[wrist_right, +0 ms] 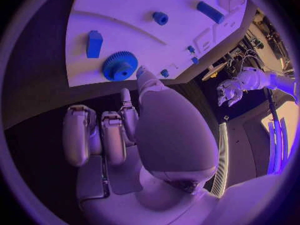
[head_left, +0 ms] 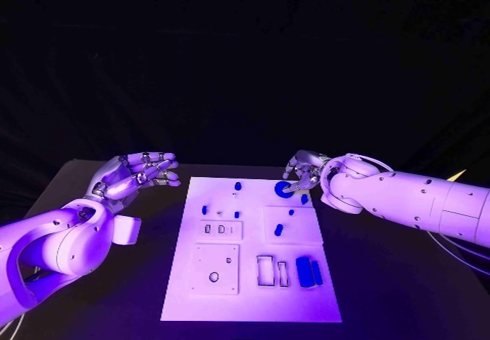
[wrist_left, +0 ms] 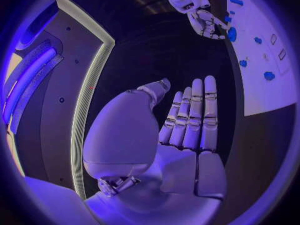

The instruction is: Assemble the parts on the task board

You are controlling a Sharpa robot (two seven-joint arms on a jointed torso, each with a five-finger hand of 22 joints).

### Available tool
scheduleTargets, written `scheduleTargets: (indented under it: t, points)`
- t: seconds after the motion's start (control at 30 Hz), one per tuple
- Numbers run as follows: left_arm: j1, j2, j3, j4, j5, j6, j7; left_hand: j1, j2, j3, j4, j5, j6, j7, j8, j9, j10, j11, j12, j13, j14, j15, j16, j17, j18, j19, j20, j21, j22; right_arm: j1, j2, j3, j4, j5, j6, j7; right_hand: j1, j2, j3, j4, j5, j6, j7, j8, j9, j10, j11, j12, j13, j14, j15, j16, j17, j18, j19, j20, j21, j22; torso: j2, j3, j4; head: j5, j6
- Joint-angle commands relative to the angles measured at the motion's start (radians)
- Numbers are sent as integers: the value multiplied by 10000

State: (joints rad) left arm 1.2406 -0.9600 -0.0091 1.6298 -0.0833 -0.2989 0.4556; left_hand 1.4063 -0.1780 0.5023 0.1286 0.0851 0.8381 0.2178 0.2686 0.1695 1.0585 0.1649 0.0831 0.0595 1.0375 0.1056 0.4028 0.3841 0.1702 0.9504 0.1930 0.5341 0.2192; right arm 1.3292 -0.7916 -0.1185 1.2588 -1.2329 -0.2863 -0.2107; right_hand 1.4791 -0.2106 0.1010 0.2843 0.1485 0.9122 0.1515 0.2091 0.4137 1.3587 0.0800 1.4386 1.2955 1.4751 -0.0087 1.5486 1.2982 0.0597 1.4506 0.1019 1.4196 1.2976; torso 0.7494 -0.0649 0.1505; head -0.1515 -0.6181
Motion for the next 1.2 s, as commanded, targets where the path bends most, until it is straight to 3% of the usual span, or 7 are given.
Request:
scheduleTargets:
  t: [0.03, 0.27, 0.7, 1.1, 1.2]
  points:
    - [9, 22, 8, -4, 7, 39, 10, -216, -47, -67, 96, 1, -50, 111, -127, 162, 62, 16, -146, 102, -111, -20, 157, 162, 82, -15, -16, 127, 160, -50, 110, 1, -138, -42, 54, -22, -218, 60, -119, 33, -34, -780, 103, 201, 121, 1171, -31, 280, 1513, 909, 97, 144, 2500, -247, 586, -8, 250, 1421, -2, -12, 0, -3, -37]
    - [9, 27, 8, -11, 7, 49, 8, -200, -29, -58, 87, 2, -48, 109, -128, 165, 62, 13, -144, 104, -117, -23, 165, 180, 86, -23, -15, 145, 168, -158, 273, -2, -382, -80, 50, -51, -203, 76, -97, 27, -35, -782, 104, 211, 120, 1160, -30, 274, 1506, 914, 99, 152, 2524, -260, 608, -5, 301, 1474, 4, -5, -31, 11, -69]
    - [9, 31, 8, -29, 7, 56, -3, -200, -29, -58, 87, 2, -48, 109, -128, 165, 62, 13, -144, 104, -117, -23, 165, 180, 86, -23, -15, 145, 168, -221, 360, -5, -596, -246, 119, -108, -138, 106, -29, 7, -35, -804, 112, 227, 111, 1154, -23, 281, 1519, 930, 108, 179, 2601, -286, 650, 5, 402, 1582, 8, 3, -33, 12, -84]
    - [9, 27, 8, -30, 7, 68, -18, -198, -21, -56, 85, 0, -48, 110, -130, 167, 60, 14, -144, 105, -124, -22, 171, 196, 87, -32, -14, 160, 176, -310, 407, -11, -676, -198, 371, -87, -48, 342, 281, -21, -49, -497, 58, 409, 120, 1267, -64, 414, 1687, 950, 86, 211, 2693, -314, 690, 3, 531, 1727, 2, -1, -25, 6, -120]
    - [9, 25, 8, -30, 7, 70, -20, -198, -21, -56, 85, 0, -48, 110, -130, 167, 60, 14, -144, 105, -124, -22, 171, 196, 87, -32, -14, 160, 176, -329, 423, -12, -697, -154, 412, -70, -88, 539, 512, -4, -48, -257, 16, 433, 76, 1331, -102, 472, 1762, 954, 47, 217, 2712, -325, 704, -26, 579, 1782, 6, -1, -16, 14, -121]
